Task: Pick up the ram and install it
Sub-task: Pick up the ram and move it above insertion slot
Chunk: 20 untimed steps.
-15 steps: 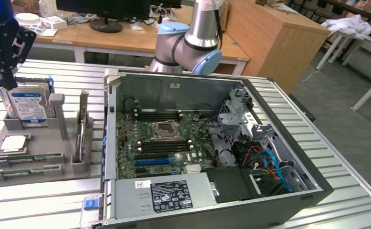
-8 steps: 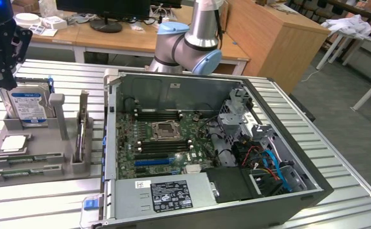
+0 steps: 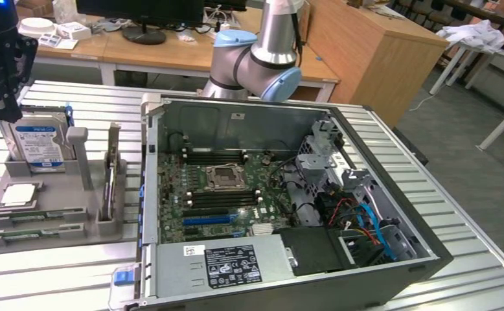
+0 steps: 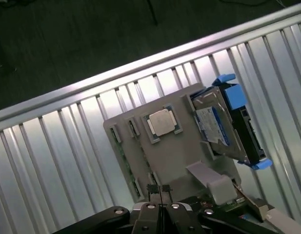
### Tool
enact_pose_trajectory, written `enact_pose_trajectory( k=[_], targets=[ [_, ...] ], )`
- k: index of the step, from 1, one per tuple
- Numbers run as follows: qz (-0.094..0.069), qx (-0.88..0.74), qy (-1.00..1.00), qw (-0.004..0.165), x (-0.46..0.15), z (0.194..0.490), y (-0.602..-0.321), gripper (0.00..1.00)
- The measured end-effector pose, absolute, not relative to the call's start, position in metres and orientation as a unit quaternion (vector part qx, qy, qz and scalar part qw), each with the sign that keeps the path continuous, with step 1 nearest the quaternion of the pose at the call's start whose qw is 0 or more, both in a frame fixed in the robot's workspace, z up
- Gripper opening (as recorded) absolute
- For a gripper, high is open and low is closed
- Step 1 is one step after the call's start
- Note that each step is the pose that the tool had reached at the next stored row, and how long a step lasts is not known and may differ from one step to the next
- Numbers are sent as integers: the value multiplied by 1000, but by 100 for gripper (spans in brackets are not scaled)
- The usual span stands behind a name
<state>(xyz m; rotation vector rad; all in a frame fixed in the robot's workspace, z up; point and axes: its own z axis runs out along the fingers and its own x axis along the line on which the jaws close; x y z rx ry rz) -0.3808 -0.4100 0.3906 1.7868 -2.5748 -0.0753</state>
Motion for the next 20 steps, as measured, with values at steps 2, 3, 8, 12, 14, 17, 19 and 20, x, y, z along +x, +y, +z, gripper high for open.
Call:
enact_pose_trajectory(
  k=[2,3,8,12,14,17,19,20],
  targets=[
    [-24,584,-811,4,-381,390,-410,11],
    [-24,592,-806,4,-381,390,-410,11],
    [-24,628,-778,5,-381,390,-410,11],
    [-23,656,-754,6,-381,390,-410,11],
    [-23,669,-743,6,-381,390,-410,11],
    [-23,678,-735,7,-381,390,-410,11],
    [-23,678,-735,7,-381,390,-410,11],
    [-23,678,-735,7,-381,390,-410,11]
  ],
)
